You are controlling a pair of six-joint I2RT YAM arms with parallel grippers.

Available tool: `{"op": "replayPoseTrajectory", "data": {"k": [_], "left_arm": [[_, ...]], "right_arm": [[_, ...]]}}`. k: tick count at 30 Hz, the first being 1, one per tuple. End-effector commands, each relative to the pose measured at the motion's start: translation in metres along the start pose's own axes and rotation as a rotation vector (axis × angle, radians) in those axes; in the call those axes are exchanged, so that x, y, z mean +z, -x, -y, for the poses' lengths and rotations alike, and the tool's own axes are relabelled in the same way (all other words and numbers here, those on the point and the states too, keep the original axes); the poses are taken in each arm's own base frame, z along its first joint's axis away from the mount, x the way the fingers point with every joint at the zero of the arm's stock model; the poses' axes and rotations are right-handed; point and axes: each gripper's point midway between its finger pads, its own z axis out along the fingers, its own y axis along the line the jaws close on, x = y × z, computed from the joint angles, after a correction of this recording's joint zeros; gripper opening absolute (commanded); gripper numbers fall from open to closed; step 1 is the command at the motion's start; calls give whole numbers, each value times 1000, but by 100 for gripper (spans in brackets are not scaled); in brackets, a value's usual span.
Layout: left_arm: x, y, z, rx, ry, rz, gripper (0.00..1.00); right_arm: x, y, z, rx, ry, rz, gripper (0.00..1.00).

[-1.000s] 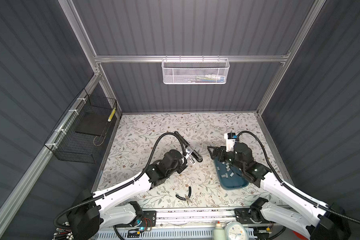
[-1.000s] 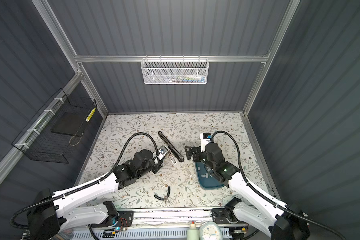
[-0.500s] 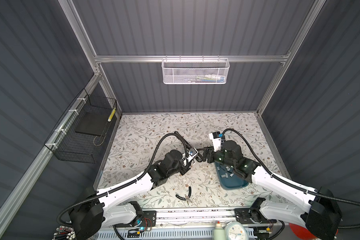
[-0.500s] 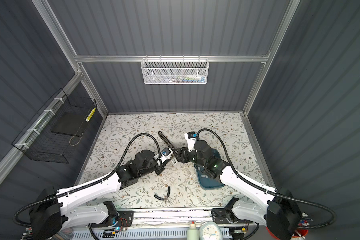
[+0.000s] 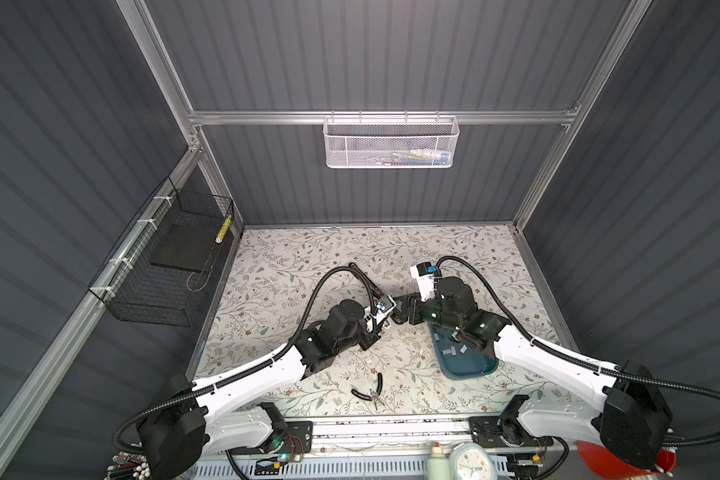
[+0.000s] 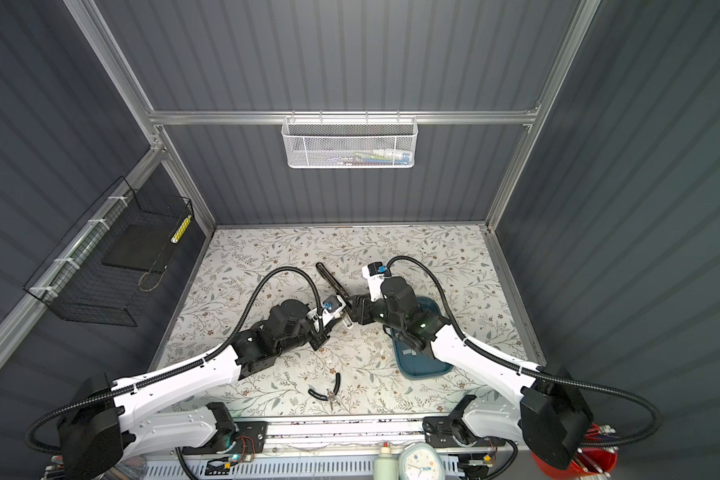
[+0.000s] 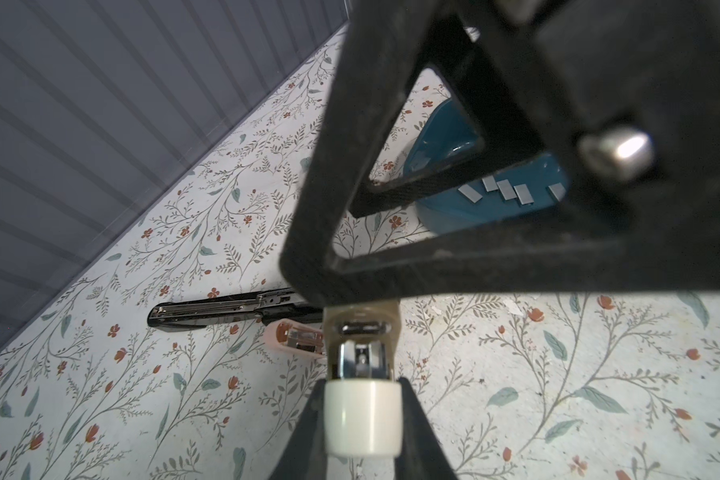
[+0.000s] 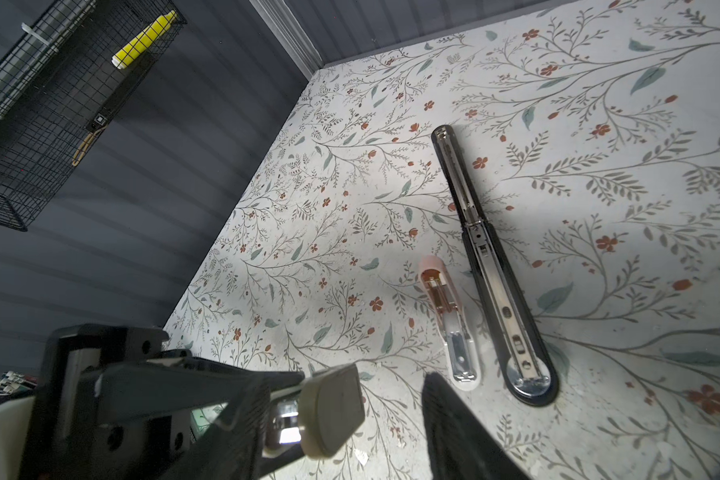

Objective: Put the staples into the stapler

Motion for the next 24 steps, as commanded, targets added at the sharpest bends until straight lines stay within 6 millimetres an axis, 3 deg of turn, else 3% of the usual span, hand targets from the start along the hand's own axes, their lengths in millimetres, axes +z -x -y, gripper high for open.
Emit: {"op": "replayPoseTrajectory", "data": {"k": [1,8,24], "left_arm": [[-8,15,-10,-20,36,43,0],[-8,16,-10,-19,34,41,0],[-20,20,-11,-28,42,85,0]], "right_arm": [[3,2,-4,-39,1,-23,61],[13,-5,-2,-65,-5,-80,58],[23,-13,22,-106,-126,-128,57]]}}
